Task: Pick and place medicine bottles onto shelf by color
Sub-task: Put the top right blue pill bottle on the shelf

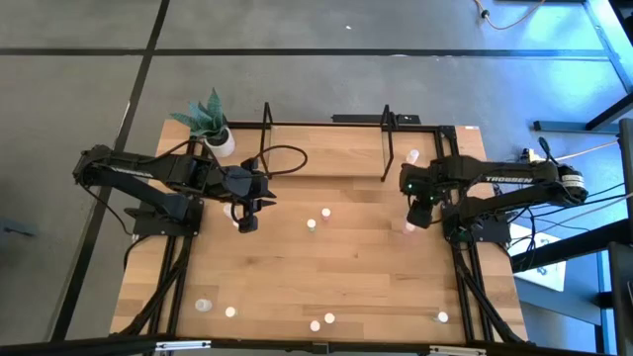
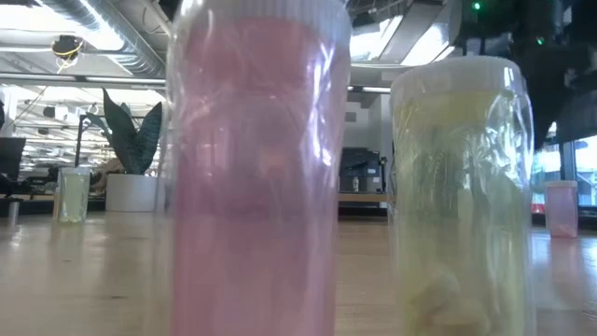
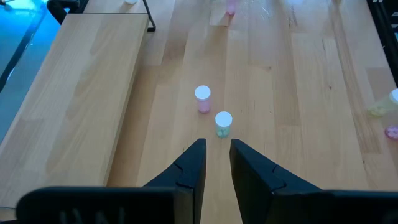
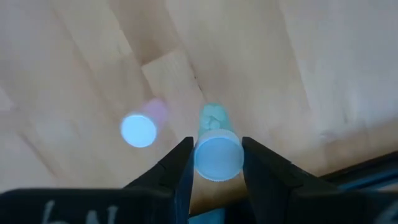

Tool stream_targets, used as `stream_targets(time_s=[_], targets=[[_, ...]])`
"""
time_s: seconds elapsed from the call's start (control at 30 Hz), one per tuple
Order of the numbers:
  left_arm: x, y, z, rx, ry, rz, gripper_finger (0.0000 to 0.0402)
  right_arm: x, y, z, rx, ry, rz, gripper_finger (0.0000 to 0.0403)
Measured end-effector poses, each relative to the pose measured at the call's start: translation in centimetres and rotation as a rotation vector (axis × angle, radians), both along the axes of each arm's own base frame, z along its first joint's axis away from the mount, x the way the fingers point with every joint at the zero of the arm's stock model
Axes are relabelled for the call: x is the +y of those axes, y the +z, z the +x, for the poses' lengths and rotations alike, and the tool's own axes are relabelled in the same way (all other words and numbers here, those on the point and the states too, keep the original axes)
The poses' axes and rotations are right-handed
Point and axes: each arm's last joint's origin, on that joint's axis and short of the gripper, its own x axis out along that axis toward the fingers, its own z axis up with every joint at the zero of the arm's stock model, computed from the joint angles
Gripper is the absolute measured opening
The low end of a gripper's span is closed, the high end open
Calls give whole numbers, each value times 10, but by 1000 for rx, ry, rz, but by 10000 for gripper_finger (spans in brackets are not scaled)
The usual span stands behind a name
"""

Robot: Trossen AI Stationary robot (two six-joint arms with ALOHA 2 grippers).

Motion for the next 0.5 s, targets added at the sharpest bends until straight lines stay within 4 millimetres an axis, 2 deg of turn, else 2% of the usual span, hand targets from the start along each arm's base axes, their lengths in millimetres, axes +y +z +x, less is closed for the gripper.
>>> stream_targets(time_s=[0.17, 0.27, 0.5], targets=[[0, 0, 0, 0, -1, 0, 66, -5, 29, 4, -69, -28, -12, 123], [0, 0, 0, 8, -43, 61, 66, -7, 46, 7, -108, -37, -18, 123], [1, 0, 0, 18, -89, 129, 66, -10, 75, 22, -90, -30, -33, 123]])
